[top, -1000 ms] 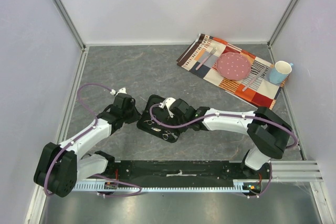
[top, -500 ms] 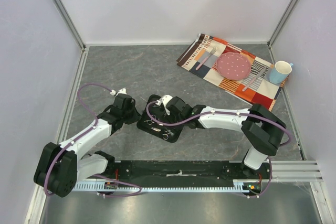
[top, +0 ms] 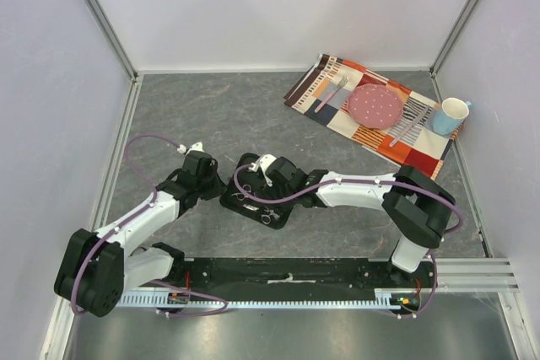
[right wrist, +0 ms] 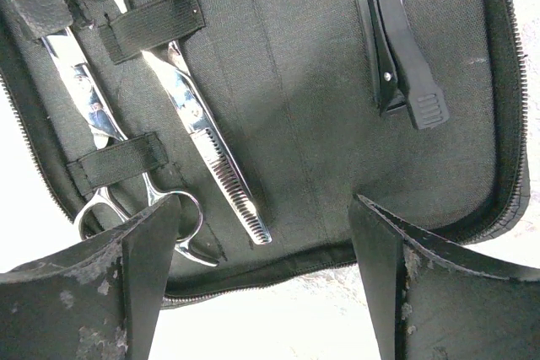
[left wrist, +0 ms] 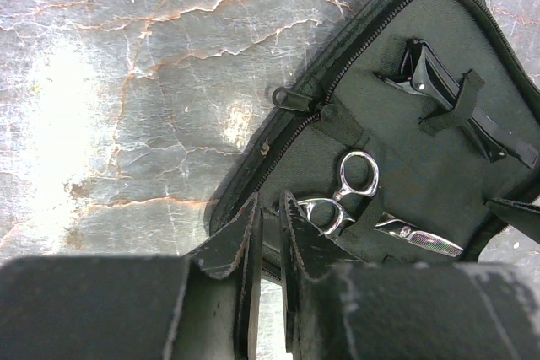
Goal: Sort the hair-cutting tools
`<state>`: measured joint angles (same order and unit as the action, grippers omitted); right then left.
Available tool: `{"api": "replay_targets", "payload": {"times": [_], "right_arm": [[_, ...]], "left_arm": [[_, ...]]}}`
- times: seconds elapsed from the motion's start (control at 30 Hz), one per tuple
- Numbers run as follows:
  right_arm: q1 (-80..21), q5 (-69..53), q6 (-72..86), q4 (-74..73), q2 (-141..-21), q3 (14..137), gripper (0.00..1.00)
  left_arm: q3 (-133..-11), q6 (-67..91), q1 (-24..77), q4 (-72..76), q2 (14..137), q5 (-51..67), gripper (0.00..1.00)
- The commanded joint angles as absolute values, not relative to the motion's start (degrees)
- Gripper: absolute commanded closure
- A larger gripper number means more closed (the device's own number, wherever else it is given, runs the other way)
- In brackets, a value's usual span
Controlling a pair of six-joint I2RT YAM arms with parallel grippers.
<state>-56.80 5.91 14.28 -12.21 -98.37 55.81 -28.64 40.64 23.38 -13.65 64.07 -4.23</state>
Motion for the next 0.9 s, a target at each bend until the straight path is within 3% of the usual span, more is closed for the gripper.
{"api": "replay_targets", "payload": {"times": [0.0,0.37,0.87], "right_arm": [[-56.87,6.24,14.85,-9.41,-99.05,54.32,0.13],[-54.49,0.70,17.67,-4.66,-98.17,49.84,0.17],[-53.44,0.79,16.44,-5.01,-98.26,47.02,0.37]], "left_arm": [[-28.48,38.76,23.64,-13.36,63.19,-5.01,0.81],[-29.18,38.50,23.64,-13.89,63.99,-4.83,0.81],[-30.85,38.50,23.64,-15.38,63.99,-5.36,0.81]]}}
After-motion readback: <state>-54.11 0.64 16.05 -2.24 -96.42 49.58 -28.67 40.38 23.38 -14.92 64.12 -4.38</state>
